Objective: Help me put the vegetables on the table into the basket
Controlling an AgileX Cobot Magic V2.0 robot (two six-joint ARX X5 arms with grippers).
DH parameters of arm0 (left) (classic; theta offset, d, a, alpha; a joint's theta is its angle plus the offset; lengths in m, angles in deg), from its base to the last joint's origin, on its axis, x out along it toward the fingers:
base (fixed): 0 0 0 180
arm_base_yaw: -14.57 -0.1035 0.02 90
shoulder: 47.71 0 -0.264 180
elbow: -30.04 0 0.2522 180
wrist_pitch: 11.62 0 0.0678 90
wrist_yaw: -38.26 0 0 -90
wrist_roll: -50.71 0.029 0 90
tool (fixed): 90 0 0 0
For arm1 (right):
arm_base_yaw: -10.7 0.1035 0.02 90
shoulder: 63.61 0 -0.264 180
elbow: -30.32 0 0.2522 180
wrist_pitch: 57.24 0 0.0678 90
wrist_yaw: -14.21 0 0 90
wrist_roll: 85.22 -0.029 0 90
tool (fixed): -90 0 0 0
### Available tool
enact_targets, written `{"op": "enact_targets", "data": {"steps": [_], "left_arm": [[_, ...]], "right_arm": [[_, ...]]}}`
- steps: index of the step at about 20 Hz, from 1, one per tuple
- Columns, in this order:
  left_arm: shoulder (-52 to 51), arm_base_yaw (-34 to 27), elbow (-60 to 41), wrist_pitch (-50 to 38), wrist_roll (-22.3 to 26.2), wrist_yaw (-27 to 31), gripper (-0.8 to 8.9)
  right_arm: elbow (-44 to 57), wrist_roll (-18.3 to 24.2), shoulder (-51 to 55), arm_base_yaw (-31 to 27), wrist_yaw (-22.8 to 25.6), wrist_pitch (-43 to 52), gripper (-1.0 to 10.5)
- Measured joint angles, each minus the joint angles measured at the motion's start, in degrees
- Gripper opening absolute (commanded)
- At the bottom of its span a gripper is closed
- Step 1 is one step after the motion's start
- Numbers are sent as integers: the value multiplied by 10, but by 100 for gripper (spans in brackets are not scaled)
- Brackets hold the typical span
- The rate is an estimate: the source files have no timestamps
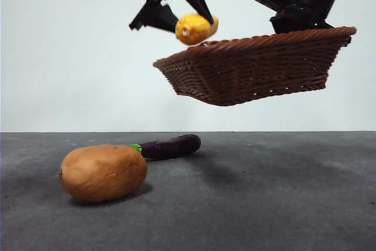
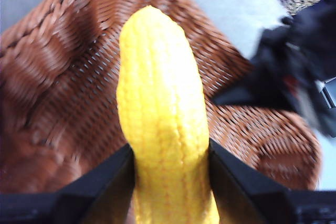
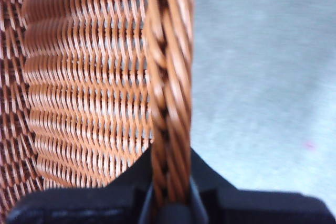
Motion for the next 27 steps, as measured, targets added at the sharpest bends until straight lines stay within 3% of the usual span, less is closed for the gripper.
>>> {"op": "enact_targets", "data": {"steps": [3, 6, 10, 12, 14, 18, 21, 27], "left_arm": [[23, 1, 0, 34, -10, 33, 347], [23, 4, 0, 35, -14, 85, 479], [23, 5, 0, 35, -14, 96, 480], [22, 5, 0, 52, -9, 51, 474], [6, 6, 0, 100, 19, 48, 471], [-81, 39, 0, 214, 92, 146, 471], [-120, 80, -2, 272, 113, 221, 472], [-197, 141, -52, 268, 111, 245, 471]], "right_arm": [[0, -3, 0, 22, 2, 11, -17], [0, -15, 0, 26, 26, 14, -17], [0, -17, 0, 25, 31, 11, -17], [0, -17, 0, 25, 44, 12, -17], [0, -17, 0, 25, 59, 12, -17], [0, -16, 0, 23, 60, 12, -17], [0, -16, 0, 23, 60, 12, -17], [0, -10, 0, 22, 60, 7, -17]]}}
